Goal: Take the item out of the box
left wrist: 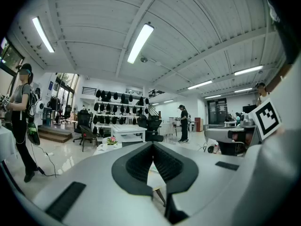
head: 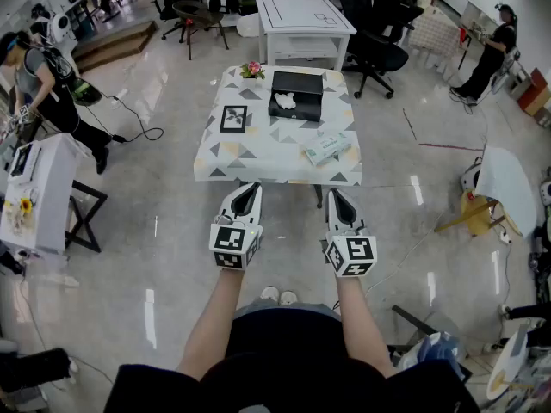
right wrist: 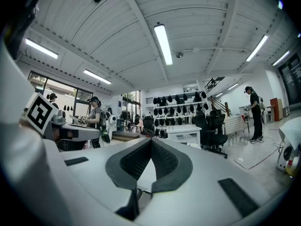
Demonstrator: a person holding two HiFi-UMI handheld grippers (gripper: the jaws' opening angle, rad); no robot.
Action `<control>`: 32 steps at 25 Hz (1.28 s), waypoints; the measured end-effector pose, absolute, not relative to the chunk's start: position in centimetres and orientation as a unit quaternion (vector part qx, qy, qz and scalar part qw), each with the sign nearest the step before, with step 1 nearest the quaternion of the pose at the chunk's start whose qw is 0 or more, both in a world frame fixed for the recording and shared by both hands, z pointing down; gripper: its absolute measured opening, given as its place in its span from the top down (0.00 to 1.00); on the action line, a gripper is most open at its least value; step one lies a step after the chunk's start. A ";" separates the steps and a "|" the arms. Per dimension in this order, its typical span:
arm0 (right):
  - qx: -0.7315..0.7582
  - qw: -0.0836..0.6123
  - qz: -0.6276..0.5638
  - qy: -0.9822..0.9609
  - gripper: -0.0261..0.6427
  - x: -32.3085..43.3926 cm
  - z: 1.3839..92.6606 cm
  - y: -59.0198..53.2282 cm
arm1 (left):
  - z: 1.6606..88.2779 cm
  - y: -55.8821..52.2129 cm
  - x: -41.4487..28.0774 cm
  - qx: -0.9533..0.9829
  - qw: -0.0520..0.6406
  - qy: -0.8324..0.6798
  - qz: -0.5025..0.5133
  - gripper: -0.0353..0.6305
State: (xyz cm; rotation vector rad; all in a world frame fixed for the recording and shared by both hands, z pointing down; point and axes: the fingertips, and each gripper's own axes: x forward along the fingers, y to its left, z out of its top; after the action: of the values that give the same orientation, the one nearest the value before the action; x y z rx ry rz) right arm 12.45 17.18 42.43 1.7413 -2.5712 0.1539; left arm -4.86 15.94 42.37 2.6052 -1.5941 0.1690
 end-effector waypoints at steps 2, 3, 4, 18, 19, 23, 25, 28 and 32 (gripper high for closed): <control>0.560 0.016 0.050 -0.827 0.96 12.4 42.5 17.1 | 42.5 15.9 -5.0 0.851 0.042 -0.521 0.055 0.92; 0.561 0.016 0.050 -0.826 0.96 12.3 42.5 17.1 | 42.5 15.9 -5.0 0.851 0.042 -0.521 0.056 0.92; 0.560 0.017 0.050 -0.827 0.96 12.3 42.5 17.0 | 42.6 15.8 -5.1 0.850 0.043 -0.521 0.056 0.92; 0.562 0.017 0.053 -0.825 0.96 12.2 42.8 16.6 | 43.1 15.1 -5.2 0.851 0.051 -0.520 0.057 0.92; 0.563 0.016 0.054 -0.824 0.96 12.2 42.8 16.6 | 43.1 15.0 -5.2 0.851 0.051 -0.519 0.058 0.92; 0.567 0.008 0.059 -0.822 0.96 12.5 42.9 16.5 | 43.4 14.9 -5.1 0.853 0.053 -0.516 0.060 0.92; 0.566 0.004 0.063 -0.822 0.96 12.5 43.0 16.5 | 43.6 14.8 -5.0 0.853 0.055 -0.515 0.061 0.92; 0.562 0.003 0.067 -0.825 0.96 12.3 43.1 16.6 | 43.6 14.8 -4.9 0.855 0.056 -0.512 0.061 0.92; 0.552 0.001 0.070 -0.831 0.95 11.8 43.1 16.6 | 43.7 14.7 -4.8 0.857 0.056 -0.509 0.061 0.92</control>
State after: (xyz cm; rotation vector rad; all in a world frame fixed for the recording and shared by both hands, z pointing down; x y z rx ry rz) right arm 11.79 16.58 43.07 1.7344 -2.6079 0.2212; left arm -4.75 14.66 43.70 2.5996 -1.5444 0.1853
